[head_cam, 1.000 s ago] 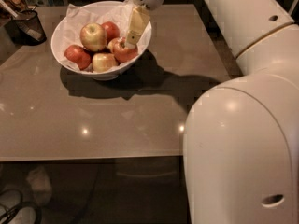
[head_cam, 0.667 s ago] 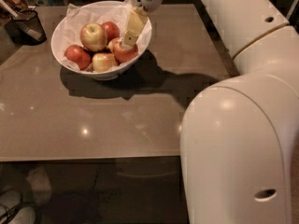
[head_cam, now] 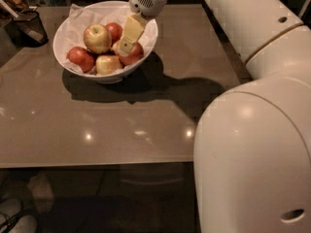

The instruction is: Pick apple from white bowl

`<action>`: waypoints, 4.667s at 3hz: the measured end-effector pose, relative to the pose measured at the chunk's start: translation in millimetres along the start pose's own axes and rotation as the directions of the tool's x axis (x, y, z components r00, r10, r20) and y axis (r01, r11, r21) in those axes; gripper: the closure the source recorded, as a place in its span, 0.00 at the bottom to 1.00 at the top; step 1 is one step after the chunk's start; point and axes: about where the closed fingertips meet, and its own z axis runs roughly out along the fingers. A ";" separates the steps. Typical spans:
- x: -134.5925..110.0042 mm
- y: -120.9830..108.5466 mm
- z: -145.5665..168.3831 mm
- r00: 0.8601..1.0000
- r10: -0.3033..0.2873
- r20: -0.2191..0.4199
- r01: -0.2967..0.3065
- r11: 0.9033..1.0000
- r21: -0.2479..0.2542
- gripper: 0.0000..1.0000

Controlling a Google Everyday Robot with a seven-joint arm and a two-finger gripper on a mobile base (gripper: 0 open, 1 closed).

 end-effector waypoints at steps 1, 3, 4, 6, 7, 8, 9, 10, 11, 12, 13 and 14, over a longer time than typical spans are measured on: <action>-3.1 8.8 6.2 0.999 0.039 -0.011 -0.039 0.999 -0.009 0.23; -7.8 12.1 17.3 0.998 0.041 -0.045 -0.042 0.999 -0.018 0.25; -5.5 9.0 20.2 0.998 0.038 -0.058 -0.039 0.999 -0.016 0.23; 6.0 8.3 25.1 0.996 0.063 -0.068 -0.065 0.998 -0.019 0.24; 14.6 8.5 29.0 0.994 0.080 -0.078 -0.082 0.996 -0.022 0.24; 15.0 8.4 29.1 0.994 0.081 -0.079 -0.083 0.996 -0.022 0.23; 16.8 4.5 27.6 0.993 0.072 -0.090 -0.074 0.997 -0.017 0.21; 14.9 -0.8 26.2 0.994 0.060 -0.096 -0.061 0.998 -0.011 0.21; 12.5 -6.5 27.1 0.994 0.054 -0.096 -0.055 0.998 -0.010 0.22; 8.2 -11.9 30.5 0.995 0.046 -0.094 -0.047 0.999 -0.014 0.22; 7.3 -15.7 36.4 0.995 0.048 -0.093 -0.050 0.999 -0.022 0.22; 6.4 -14.3 45.9 0.994 0.050 -0.097 -0.054 0.998 -0.043 0.35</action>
Offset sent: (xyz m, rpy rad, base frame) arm -0.0201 0.0141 -0.0091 -0.0555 0.0758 -0.0391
